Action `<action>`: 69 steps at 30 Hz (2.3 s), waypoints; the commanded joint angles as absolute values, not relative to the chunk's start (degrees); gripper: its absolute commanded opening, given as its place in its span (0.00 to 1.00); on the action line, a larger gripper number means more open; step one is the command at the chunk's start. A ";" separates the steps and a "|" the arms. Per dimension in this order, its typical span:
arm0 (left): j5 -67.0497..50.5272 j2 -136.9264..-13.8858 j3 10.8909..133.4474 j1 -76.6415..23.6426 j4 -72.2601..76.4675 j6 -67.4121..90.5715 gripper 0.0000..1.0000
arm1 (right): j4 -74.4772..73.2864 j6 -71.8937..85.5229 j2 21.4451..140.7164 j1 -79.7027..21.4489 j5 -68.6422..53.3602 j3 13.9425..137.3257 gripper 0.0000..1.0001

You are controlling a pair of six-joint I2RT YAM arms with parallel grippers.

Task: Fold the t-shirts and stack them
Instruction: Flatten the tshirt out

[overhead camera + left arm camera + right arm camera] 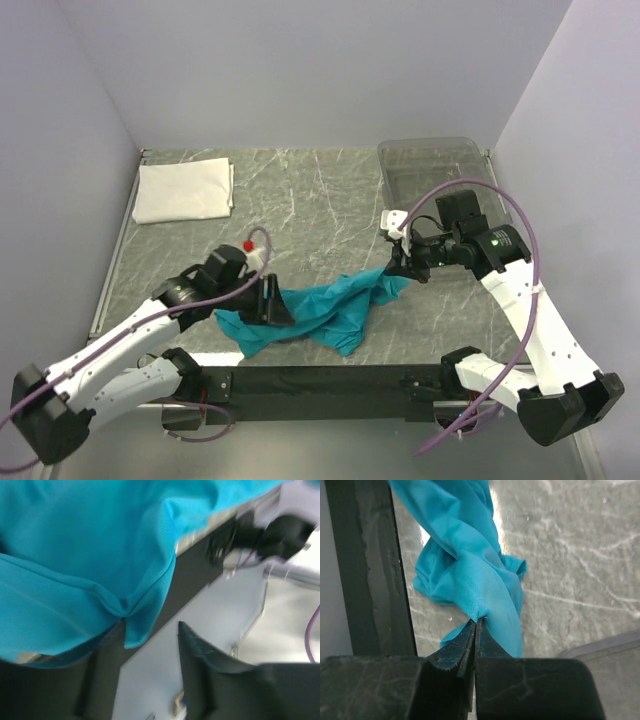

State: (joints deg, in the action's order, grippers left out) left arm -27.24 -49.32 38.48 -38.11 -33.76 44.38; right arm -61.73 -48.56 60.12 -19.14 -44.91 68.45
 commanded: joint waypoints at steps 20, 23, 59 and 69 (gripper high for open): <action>13.54 -61.43 47.38 -38.94 -47.12 57.92 0.74 | -55.11 -47.46 61.26 -19.42 -37.70 61.44 0.00; 12.75 -63.36 46.50 -36.83 -43.78 59.24 0.71 | -54.76 -47.11 61.08 -19.42 -37.79 60.91 0.00; 39.62 -56.43 78.28 -34.98 -62.49 54.94 0.01 | -47.12 -36.75 62.66 -17.94 -32.88 88.03 0.00; 44.39 -43.96 91.84 -35.07 -38.79 31.94 0.00 | -45.00 -31.29 68.90 -16.26 -30.33 117.75 0.00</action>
